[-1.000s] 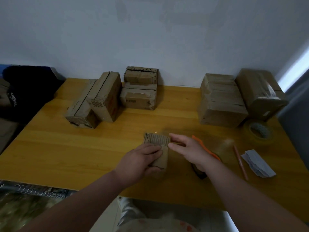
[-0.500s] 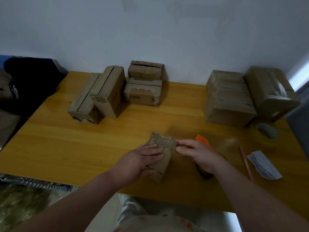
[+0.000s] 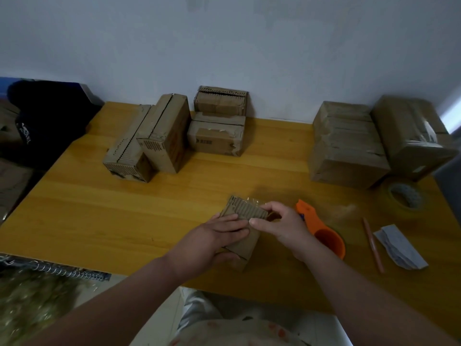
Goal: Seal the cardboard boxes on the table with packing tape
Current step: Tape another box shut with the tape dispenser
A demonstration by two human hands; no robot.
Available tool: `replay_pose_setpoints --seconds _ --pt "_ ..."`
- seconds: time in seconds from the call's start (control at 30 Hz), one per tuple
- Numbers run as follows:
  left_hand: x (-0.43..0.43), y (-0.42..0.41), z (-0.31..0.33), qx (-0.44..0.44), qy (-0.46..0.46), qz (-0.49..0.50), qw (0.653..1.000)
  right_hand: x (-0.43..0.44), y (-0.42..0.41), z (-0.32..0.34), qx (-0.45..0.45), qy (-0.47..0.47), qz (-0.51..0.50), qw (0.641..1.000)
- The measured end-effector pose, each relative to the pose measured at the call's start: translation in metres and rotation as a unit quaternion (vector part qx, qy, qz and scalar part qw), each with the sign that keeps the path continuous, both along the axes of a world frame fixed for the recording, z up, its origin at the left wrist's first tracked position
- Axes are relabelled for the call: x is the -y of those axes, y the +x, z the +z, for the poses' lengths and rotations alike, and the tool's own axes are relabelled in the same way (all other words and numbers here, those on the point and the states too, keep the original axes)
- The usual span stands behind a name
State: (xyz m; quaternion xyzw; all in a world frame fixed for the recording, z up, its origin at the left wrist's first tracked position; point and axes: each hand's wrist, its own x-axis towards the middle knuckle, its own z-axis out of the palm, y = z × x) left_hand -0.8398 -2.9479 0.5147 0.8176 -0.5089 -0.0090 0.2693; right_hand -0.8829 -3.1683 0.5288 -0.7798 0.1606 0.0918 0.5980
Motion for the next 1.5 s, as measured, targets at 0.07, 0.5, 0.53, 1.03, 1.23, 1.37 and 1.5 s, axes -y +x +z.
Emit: replay_pose_setpoints --seconds 0.07,0.5,0.53,1.03,1.23,1.37,1.5 --pt "0.001 -0.001 0.0 0.003 -0.004 -0.002 1.0 -0.001 0.001 -0.001 0.026 0.007 -0.026 0.999" --pt "0.008 -0.002 0.006 0.012 0.017 0.009 1.0 -0.001 0.012 -0.011 0.18 -0.23 -0.081 0.953" --pt "0.009 -0.003 0.008 0.007 0.013 0.018 1.0 -0.001 0.01 -0.01 0.187 -0.262 -0.095 0.942" --pt "0.017 0.009 0.014 -0.225 0.049 0.189 0.955 -0.01 -0.018 -0.009 0.325 -0.53 0.167 0.766" --pt "0.023 0.007 0.02 -0.08 0.159 0.191 0.965 -0.009 -0.02 -0.005 0.275 -0.543 0.154 0.778" --pt "0.026 0.007 0.027 -0.038 0.221 0.185 0.957 -0.011 -0.019 -0.002 0.252 -0.534 0.15 0.793" --pt "0.025 0.006 0.029 -0.045 0.231 0.173 0.956 -0.011 -0.019 0.002 0.231 -0.504 0.143 0.82"
